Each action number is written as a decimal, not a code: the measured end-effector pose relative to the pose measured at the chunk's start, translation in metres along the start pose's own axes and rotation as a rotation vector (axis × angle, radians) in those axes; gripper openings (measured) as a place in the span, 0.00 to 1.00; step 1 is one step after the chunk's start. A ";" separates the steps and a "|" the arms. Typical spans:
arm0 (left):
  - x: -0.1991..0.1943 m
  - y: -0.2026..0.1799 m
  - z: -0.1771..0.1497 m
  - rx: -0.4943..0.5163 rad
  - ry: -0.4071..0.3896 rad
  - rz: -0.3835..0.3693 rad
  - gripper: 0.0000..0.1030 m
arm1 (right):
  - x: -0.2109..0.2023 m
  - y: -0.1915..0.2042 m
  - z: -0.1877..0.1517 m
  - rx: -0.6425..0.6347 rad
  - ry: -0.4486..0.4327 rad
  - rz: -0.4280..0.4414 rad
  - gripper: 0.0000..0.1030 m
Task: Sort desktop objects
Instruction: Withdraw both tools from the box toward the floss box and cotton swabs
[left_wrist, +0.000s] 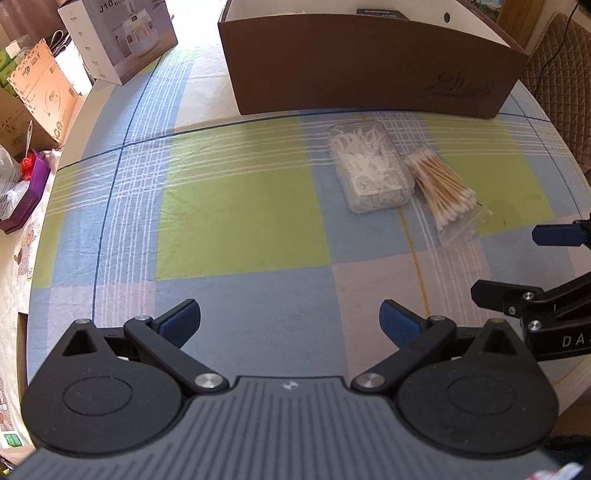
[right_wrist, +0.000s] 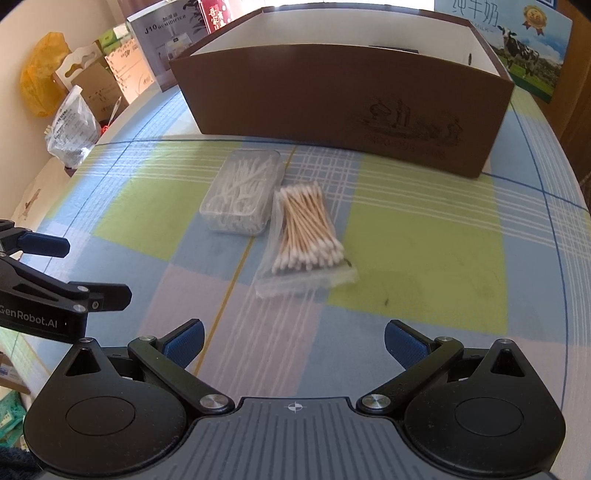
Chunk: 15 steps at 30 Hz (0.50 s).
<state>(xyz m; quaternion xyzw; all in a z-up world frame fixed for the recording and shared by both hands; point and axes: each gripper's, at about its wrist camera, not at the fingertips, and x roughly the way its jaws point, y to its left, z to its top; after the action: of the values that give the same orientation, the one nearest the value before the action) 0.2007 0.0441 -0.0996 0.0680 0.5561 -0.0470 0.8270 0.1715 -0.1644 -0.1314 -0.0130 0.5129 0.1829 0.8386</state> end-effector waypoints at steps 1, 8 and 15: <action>0.002 0.001 0.001 0.001 0.003 0.004 0.99 | 0.003 0.000 0.001 -0.003 -0.002 -0.001 0.98; 0.015 0.011 0.010 0.003 0.010 0.019 0.99 | 0.023 0.001 0.012 -0.018 -0.017 -0.017 0.98; 0.025 0.021 0.020 -0.004 0.011 0.013 0.99 | 0.041 0.004 0.021 -0.050 -0.061 -0.043 0.98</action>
<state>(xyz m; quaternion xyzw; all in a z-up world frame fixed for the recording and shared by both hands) 0.2317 0.0610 -0.1145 0.0701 0.5604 -0.0401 0.8243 0.2044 -0.1443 -0.1560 -0.0393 0.4822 0.1778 0.8569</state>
